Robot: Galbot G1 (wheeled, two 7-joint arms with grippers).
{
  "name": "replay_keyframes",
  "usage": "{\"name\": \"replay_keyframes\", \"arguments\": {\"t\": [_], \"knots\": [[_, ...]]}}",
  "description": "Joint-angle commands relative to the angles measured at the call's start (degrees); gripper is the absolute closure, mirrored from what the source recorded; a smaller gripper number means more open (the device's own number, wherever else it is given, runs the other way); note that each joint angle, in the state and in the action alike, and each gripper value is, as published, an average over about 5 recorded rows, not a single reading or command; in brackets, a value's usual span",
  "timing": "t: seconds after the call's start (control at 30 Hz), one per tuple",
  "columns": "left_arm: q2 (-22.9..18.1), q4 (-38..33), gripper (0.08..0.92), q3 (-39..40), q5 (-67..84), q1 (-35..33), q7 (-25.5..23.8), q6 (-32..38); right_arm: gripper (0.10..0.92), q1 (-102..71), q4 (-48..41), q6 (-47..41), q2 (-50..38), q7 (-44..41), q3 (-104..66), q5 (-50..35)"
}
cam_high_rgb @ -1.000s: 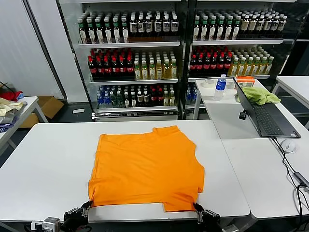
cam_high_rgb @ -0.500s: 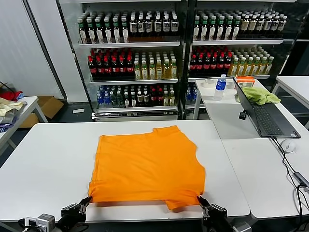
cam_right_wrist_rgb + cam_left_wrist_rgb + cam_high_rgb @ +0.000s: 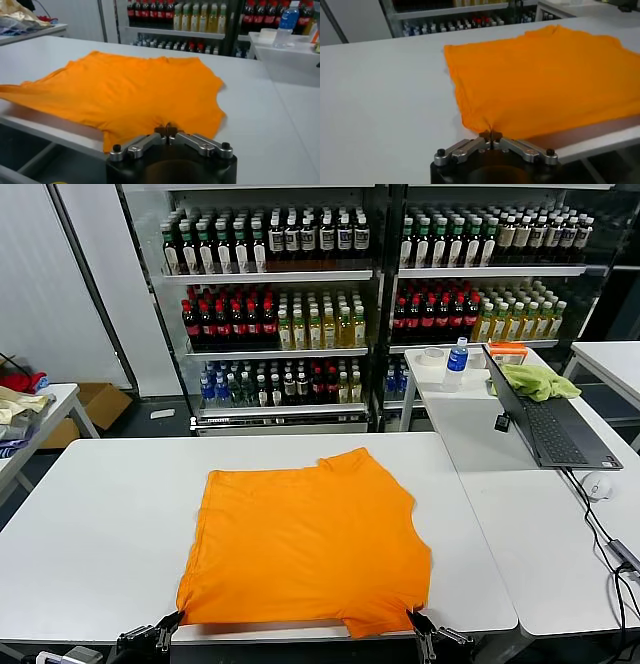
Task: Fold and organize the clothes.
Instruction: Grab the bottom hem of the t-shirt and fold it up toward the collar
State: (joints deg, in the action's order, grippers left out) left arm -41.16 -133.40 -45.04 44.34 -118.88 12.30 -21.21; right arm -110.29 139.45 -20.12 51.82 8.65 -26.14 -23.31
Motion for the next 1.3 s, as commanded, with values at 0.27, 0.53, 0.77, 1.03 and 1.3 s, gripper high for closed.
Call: {"name": "replay_keyframes", "arguments": {"t": [0.27, 0.53, 0.77, 1.03, 1.3], "knots": [[2.98, 5.63, 0.919, 0.10, 5.18, 11.97, -4.45, -0.34, 0.918, 16.38, -4.82, -2.25, -1.54, 1.13, 2.05, -4.99], [2.18, 11.49, 0.919, 7.09, 4.92, 21.71, -7.24, 1.45, 0.918, 28.02, -11.18, -4.04, -1.49, 1.20, 6.83, -7.72], [1.74, 17.54, 0.919, 13.15, 4.88, 29.30, -8.21, 1.73, 0.918, 34.78, -15.54, -5.18, -1.77, 1.26, 9.87, -8.27], [1.40, 21.91, 0.919, 18.23, 4.83, 35.39, -8.45, 1.54, 0.918, 39.10, -19.51, -5.60, -2.40, 1.20, 12.88, -8.40], [1.79, 24.80, 0.919, 19.32, 5.51, 38.33, -10.45, 1.44, 0.918, 41.02, -22.31, -6.03, -1.97, 1.16, 13.48, -8.34]]}}
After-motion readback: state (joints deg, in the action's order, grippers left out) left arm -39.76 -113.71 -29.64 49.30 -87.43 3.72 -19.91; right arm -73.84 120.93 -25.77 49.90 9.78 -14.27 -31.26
